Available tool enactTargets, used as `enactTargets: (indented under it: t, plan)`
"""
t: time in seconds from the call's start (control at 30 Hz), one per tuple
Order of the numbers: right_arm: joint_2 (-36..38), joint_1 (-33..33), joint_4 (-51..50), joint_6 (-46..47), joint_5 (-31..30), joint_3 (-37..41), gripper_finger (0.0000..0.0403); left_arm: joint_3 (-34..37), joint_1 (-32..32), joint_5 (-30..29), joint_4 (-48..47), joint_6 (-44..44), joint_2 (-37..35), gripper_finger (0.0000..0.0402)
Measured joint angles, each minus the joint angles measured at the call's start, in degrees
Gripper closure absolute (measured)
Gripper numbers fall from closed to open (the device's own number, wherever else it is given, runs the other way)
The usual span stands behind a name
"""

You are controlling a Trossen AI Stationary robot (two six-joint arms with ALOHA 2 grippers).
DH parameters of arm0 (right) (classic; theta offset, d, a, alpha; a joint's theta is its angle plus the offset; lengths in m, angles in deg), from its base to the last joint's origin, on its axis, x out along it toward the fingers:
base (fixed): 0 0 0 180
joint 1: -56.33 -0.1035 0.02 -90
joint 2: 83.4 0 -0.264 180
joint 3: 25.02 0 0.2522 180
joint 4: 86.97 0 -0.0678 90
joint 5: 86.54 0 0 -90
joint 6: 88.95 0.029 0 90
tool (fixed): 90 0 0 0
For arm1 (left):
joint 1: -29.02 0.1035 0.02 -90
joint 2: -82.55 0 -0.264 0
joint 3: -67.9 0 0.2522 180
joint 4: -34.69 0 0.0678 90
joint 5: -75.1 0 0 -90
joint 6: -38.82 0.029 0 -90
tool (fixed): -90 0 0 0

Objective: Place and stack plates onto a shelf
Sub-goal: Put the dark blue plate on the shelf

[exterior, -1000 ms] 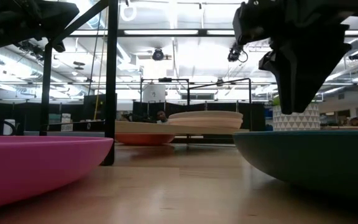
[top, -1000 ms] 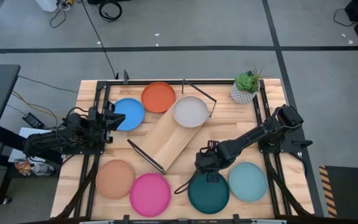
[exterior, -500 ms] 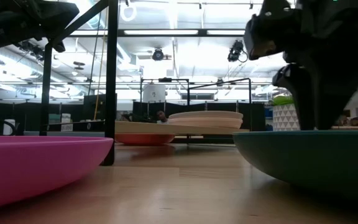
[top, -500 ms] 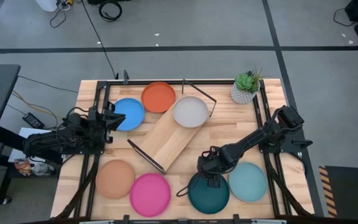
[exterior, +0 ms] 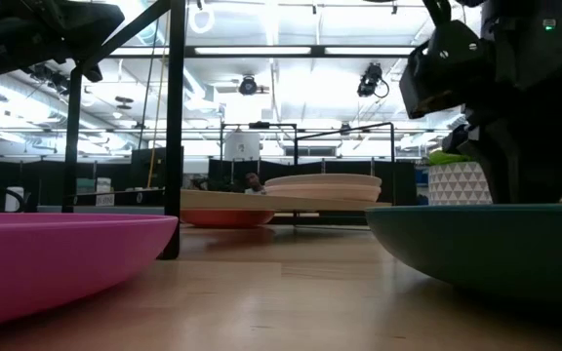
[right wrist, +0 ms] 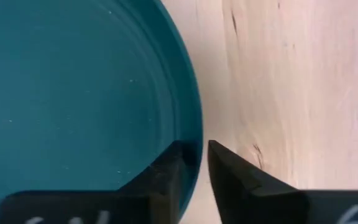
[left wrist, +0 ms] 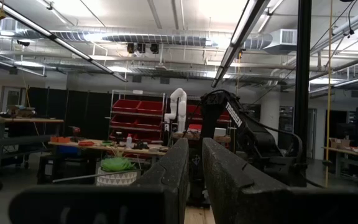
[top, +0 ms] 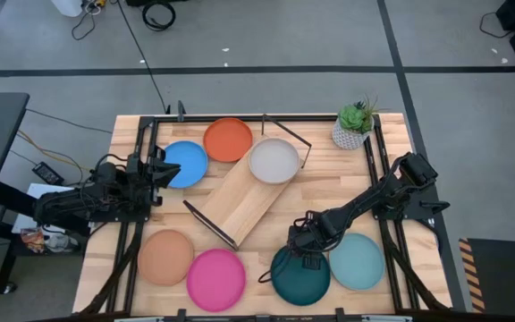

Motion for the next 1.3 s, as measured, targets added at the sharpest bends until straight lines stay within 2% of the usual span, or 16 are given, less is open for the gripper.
enactTargets:
  t: [0.17,0.33,0.57,0.7,0.93,1.07,1.3]
  plan:
    - [0.11,1.97,0.09,-1.18,0.93,-0.21,0.0389,0.00,-0.01,0.00,0.01,-0.02,0.01,0.0347]
    - [0.17,5.57,-5.08,-6.59,-0.39,-3.82,0.0384,0.00,-0.01,0.00,0.00,0.00,0.01,0.0347]
    - [0.28,14.04,-14.32,-14.24,-4.38,-14.21,0.0390,0.00,-0.02,0.00,0.00,0.00,0.02,0.0347]
    - [0.28,19.06,-16.56,-16.91,-3.94,-20.78,0.0390,0.00,-0.01,0.00,0.01,0.01,0.01,0.0347]
    - [0.31,24.80,-16.20,-22.96,-6.39,-28.13,0.0390,0.00,0.00,0.00,0.02,0.01,0.00,0.0347]
    - [0.31,28.29,-9.83,-24.03,-6.44,-29.17,0.0390,0.00,-0.02,0.00,0.02,0.00,0.00,0.0347]
    - [-5.81,32.25,-0.24,-24.13,0.21,-29.54,0.0389,0.02,-0.01,0.00,0.02,-0.02,0.00,0.0347]
